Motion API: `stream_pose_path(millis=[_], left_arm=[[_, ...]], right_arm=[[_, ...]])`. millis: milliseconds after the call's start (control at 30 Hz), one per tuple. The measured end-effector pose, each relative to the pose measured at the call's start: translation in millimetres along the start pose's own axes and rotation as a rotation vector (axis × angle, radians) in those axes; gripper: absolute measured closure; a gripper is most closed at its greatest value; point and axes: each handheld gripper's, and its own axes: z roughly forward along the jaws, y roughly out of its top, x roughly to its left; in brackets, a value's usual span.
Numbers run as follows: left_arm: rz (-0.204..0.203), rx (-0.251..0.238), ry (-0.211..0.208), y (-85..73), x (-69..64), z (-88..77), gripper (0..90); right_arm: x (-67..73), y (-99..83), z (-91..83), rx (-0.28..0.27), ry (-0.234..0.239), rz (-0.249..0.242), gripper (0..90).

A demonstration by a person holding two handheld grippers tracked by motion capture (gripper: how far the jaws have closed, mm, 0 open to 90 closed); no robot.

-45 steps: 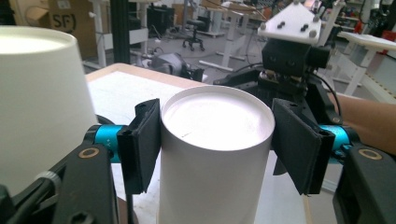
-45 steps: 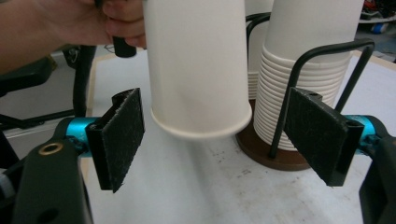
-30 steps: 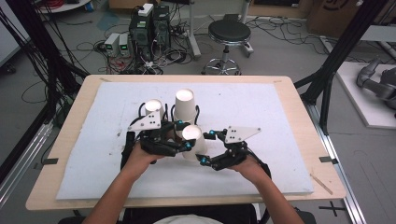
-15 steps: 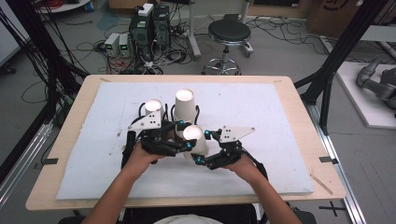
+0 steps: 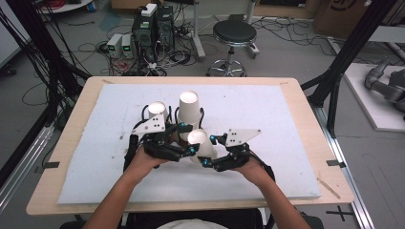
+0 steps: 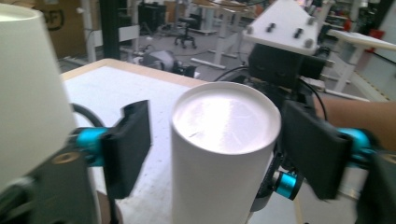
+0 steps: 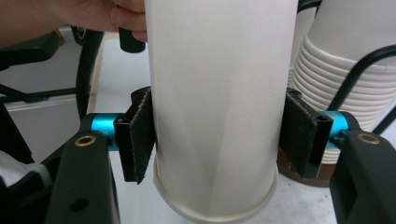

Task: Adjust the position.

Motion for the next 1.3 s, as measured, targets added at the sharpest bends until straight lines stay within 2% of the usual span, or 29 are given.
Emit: stream_pose_path(millis=[100, 233, 333, 467, 567, 600, 733, 833, 900, 1033, 1167, 1200, 1233, 1300], left_arm=[[0.005, 0.003, -0.019, 3.0, 0.8, -1.2, 22.0], [0.001, 0.050, -0.050, 4.5, -0.3, 6.2, 20.8], [0.003, 0.097, -0.047, 1.4, -0.8, 14.0, 20.7], [0.003, 0.114, -0.067, 0.2, -0.3, 17.3, 21.0], [0.000, 0.119, -0.097, -0.5, 1.1, 17.9, 32.8], [0.003, 0.120, -0.095, -0.5, 1.0, 18.1, 34.7], [-0.006, 0.095, -0.101, 0.3, 2.3, 17.0, 35.3], [-0.008, 0.068, -0.093, 2.0, 3.9, 13.4, 35.4], [-0.013, 0.045, -0.094, 3.2, 4.0, 11.2, 35.5], [-0.016, 0.005, -0.108, 4.8, 4.1, 9.0, 35.7], [-0.018, 0.006, -0.119, 4.9, 3.1, 10.3, 35.8], [-0.014, 0.008, -0.118, 4.7, 3.1, 10.6, 35.8], [-0.015, 0.009, -0.119, 4.8, 3.3, 10.5, 35.8], [-0.016, 0.008, -0.122, 5.0, 3.9, 10.2, 35.9]], right_arm=[[-1.1, -0.2, -1.1, 0.025, -0.011, -0.013, 35.4], [-1.2, 0.4, -0.2, 0.049, -0.008, -0.027, 35.5], [0.1, 1.1, 0.6, 0.055, 0.008, -0.031, 35.5], [1.4, 2.1, 1.3, 0.071, 0.029, -0.045, 35.5], [1.4, 2.0, 1.1, 0.072, 0.037, -0.038, 35.4], [0.7, 1.7, 1.0, 0.073, 0.039, -0.034, 35.3], [0.1, 1.7, -0.2, 0.057, 0.045, -0.020, 29.6], [0.8, 2.3, -1.9, 0.016, 0.030, -0.002, 19.7], [1.1, 2.7, -3.5, 0.000, 0.035, 0.005, 19.6], [1.5, 2.8, -2.1, -0.013, 0.013, 0.015, 19.7], [2.2, 1.0, 1.4, -0.021, 0.014, 0.016, 19.8], [2.0, 1.0, 1.3, -0.022, 0.015, 0.011, 21.1], [1.9, 1.4, 0.4, -0.026, 0.018, 0.002, 26.5], [1.8, 2.0, -1.5, -0.031, 0.025, -0.003, 28.0]])
